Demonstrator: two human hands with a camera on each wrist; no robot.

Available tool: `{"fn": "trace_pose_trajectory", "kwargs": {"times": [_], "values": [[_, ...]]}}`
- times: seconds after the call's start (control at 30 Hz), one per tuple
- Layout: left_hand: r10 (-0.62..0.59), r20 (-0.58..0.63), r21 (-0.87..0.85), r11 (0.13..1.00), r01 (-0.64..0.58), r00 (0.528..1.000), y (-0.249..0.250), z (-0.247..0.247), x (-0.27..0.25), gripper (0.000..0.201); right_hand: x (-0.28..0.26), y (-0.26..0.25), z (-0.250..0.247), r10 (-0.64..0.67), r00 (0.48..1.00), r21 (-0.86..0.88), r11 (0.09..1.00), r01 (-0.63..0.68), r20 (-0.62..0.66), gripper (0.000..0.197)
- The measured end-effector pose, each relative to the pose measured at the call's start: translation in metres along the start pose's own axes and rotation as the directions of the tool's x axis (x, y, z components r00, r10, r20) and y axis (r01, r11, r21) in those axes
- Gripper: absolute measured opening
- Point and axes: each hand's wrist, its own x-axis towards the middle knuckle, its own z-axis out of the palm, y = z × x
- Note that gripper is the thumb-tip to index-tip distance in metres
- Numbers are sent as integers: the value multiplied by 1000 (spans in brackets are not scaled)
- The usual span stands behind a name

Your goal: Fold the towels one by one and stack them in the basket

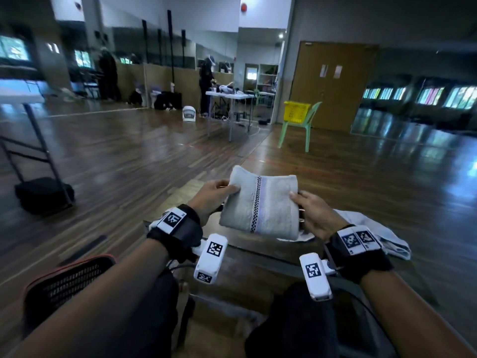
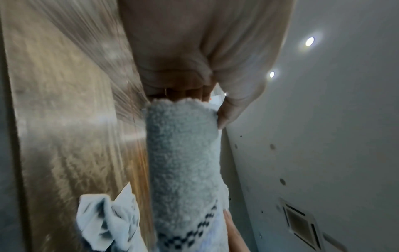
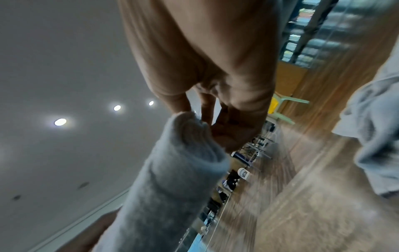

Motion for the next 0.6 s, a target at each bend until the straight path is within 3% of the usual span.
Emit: {"fn": "trace_pose_trajectory", "kwargs": {"times": [0.1, 0.37, 0.43, 0.6], "values": [[32, -69, 25, 999, -31, 997, 20, -19, -5, 18, 10, -21, 19, -39, 997, -48, 998, 42, 66, 14], [14, -283, 5, 1000, -13, 959, 28, -96, -8, 13, 57, -44, 101, -64, 956, -128, 986, 104, 286, 23], [0, -345, 5, 1000, 2, 938, 19, -119, -11, 19, 69, -40, 128, -50, 936, -135, 986, 102, 347, 23], [-99, -523, 32, 990, 135, 847, -23, -172, -35, 13, 95, 0, 203, 60, 859, -185, 982, 41, 509, 21]]}}
